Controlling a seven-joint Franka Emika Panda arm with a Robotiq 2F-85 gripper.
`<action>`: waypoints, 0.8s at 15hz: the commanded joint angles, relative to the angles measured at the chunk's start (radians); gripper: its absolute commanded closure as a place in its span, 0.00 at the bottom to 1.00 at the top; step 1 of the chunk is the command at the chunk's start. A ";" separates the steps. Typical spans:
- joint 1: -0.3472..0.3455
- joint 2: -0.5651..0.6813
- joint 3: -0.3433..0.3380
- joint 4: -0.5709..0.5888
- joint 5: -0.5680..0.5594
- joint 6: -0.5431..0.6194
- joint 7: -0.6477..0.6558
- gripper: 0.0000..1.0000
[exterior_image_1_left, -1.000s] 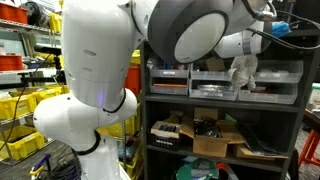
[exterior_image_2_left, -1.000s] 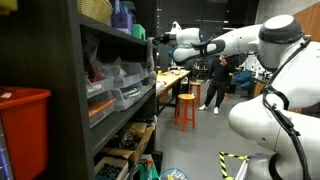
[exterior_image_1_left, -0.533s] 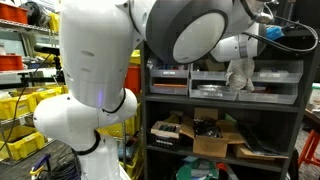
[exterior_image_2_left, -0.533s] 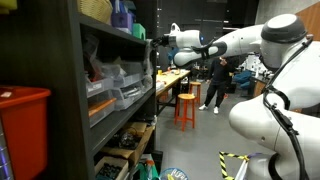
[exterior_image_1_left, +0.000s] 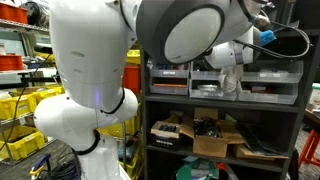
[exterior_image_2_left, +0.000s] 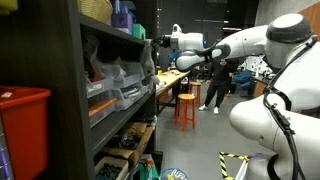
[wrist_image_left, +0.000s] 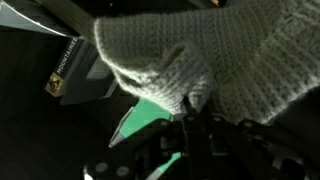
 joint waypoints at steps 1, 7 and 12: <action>-0.056 0.039 0.072 -0.038 -0.023 -0.001 -0.061 0.99; -0.114 0.077 0.140 -0.109 -0.030 -0.003 -0.127 0.99; -0.126 0.072 0.147 -0.162 -0.015 -0.003 -0.185 0.99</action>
